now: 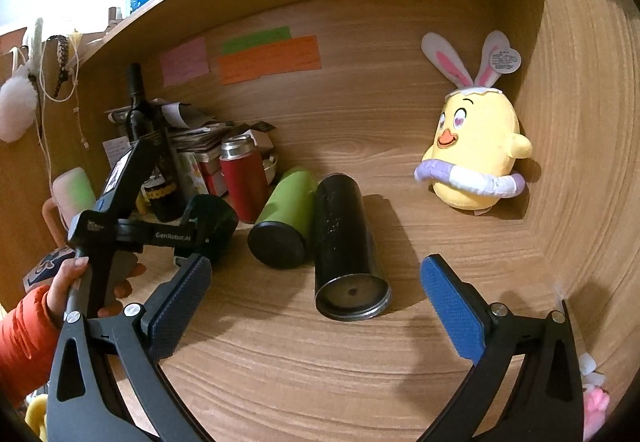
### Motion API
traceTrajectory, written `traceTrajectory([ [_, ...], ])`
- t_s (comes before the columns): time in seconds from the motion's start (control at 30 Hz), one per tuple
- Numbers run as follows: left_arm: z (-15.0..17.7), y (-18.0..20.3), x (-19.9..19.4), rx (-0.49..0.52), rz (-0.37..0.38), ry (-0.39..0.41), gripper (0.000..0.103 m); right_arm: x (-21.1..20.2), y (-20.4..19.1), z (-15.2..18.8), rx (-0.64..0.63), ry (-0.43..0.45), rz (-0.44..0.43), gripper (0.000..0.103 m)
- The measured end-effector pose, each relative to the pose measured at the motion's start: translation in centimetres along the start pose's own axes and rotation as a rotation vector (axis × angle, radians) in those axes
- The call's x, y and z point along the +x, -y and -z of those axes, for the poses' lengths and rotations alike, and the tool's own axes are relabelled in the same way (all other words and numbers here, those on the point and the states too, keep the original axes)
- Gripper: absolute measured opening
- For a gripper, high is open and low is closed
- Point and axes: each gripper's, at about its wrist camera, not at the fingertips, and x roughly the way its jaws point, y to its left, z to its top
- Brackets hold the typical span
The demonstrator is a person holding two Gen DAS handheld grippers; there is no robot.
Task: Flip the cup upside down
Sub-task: 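Move the left tool to the dark green cup and grasp its body, then lift the green cup with the left tool toward the right tool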
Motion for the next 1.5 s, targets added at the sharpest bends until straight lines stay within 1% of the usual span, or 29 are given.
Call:
traceTrajectory([
  [0.13, 2.0, 0.8, -1.0, 0.03, 0.006, -0.006, 0.07, -0.8, -0.2, 0.4, -0.006, -0.001, -0.004, 0.103],
  [0.3, 5.5, 3.3, -2.8, 0.102, -0.002, 0.0, 0.07, -1.9, -0.5, 1.0, -0.01, 0.004, -0.019, 0.103],
  [0.4, 7.4, 4.7, -3.8, 0.128, 0.015, 0.0, 0.07, -2.8, -1.0, 1.5, -0.025, 0.012, -0.026, 0.103],
  [0.63, 10.7, 6.3, -5.8, 0.126, 0.048, 0.005, 0.07, -5.6, -1.5, 1.8, -0.054, 0.054, -0.023, 0.103],
  [0.77, 11.4, 6.8, -6.2, 0.112, 0.067, 0.004, 0.07, -6.5, -1.4, 1.8, -0.048, 0.072, -0.022, 0.103],
  [0.9, 11.6, 6.9, -6.5, 0.126, 0.07, -0.01, 0.07, -6.8, -1.5, 1.7, -0.049, 0.083, -0.01, 0.103],
  [1.07, 12.1, 6.7, -8.0, 0.145, 0.103, 0.02, 0.072, -6.6, -2.0, 1.6, -0.057, 0.085, -0.016, 0.103],
  [1.17, 12.1, 6.3, -8.9, 0.152, 0.125, 0.033, 0.072, -6.0, -2.4, 1.7, -0.06, 0.07, -0.023, 0.103],
  [1.23, 12.2, 5.8, -9.8, 0.149, 0.134, 0.058, 0.073, -5.5, -2.8, 2.0, -0.064, 0.056, -0.029, 0.103],
  [1.27, 12.2, 5.3, -10.5, 0.152, 0.126, 0.082, 0.075, -5.2, -3.0, 2.2, -0.069, 0.048, -0.031, 0.103],
  [1.3, 12.4, 4.9, -11.2, 0.158, 0.107, 0.109, 0.079, -5.0, -3.1, 2.3, -0.073, 0.041, -0.031, 0.103],
  [1.4, 12.7, 3.5, -12.6, 0.169, 0.027, 0.179, 0.088, -3.7, -3.8, 3.0, -0.081, 0.001, -0.044, 0.103],
  [1.43, 12.8, 2.9, -13.0, 0.17, -0.003, 0.198, 0.089, -3.1, -4.1, 3.4, -0.08, -0.021, -0.056, 0.103],
  [1.5, 12.9, 1.7, -13.3, 0.162, -0.036, 0.209, 0.089, -1.8, -4.6, 4.0, -0.075, -0.059, -0.076, 0.103],
])
